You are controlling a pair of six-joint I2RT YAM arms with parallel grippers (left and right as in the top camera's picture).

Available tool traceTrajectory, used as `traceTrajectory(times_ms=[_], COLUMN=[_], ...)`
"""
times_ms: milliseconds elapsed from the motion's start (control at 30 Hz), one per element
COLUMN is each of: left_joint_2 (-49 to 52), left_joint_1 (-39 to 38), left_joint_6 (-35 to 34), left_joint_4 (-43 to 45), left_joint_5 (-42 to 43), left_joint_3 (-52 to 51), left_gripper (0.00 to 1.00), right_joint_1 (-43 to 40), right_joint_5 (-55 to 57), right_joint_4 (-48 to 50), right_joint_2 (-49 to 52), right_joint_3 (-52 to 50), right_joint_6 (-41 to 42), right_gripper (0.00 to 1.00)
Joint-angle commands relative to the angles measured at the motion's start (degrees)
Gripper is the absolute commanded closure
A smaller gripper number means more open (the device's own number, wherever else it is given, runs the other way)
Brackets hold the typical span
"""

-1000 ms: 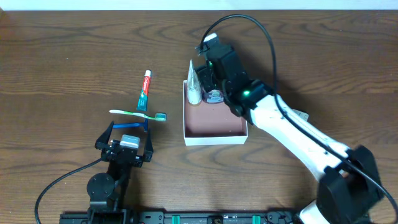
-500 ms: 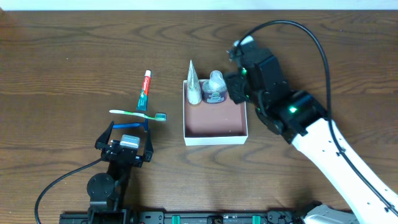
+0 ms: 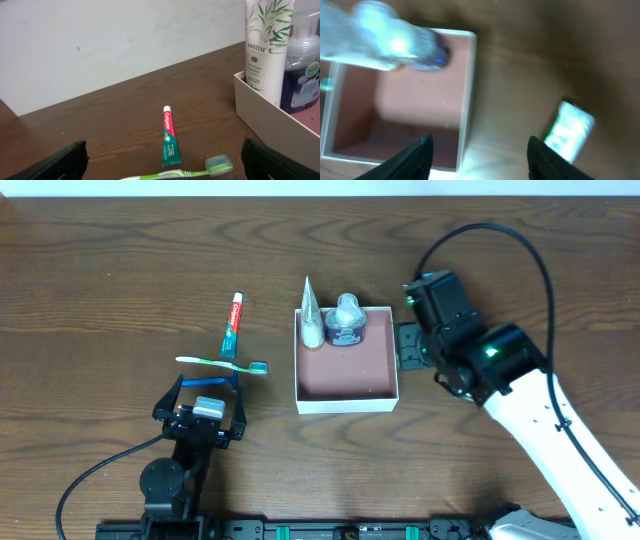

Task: Pack container
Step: 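Move the right gripper to the green soap box and grasp it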

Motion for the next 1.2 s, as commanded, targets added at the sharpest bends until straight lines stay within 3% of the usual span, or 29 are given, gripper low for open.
traceTrajectory(times_ms=[0, 300, 667, 1167], left_joint_2=[-0.04, -0.04, -0.04, -0.04], left_joint_1=[0.31, 0.31, 0.31, 0.31], left_joint_6=[-0.52, -0.52, -0.52, -0.52], left_joint_4=[-1.86, -1.86, -1.86, -1.86], left_joint_5=[0.81, 0.81, 0.81, 0.81], left_joint_3=[-1.01, -1.01, -1.01, -1.01], left_gripper=[0.02, 0.02, 0.02, 0.02], right_joint_1=[-5.66, -18.16, -24.37, -31.36], right_joint_5=[0.72, -2.25, -2.78, -8.90], right_joint_4=[-2.49, -5.33, -4.39, 4.98], right_joint_2=[-0.26, 0.33, 10.14, 20.22], right_joint_3=[0.33, 0.15, -1.18, -4.24], right_joint_6=[6.67, 6.64, 6.64, 7.78], right_gripper=[0.35, 0.17, 0.16, 0.13])
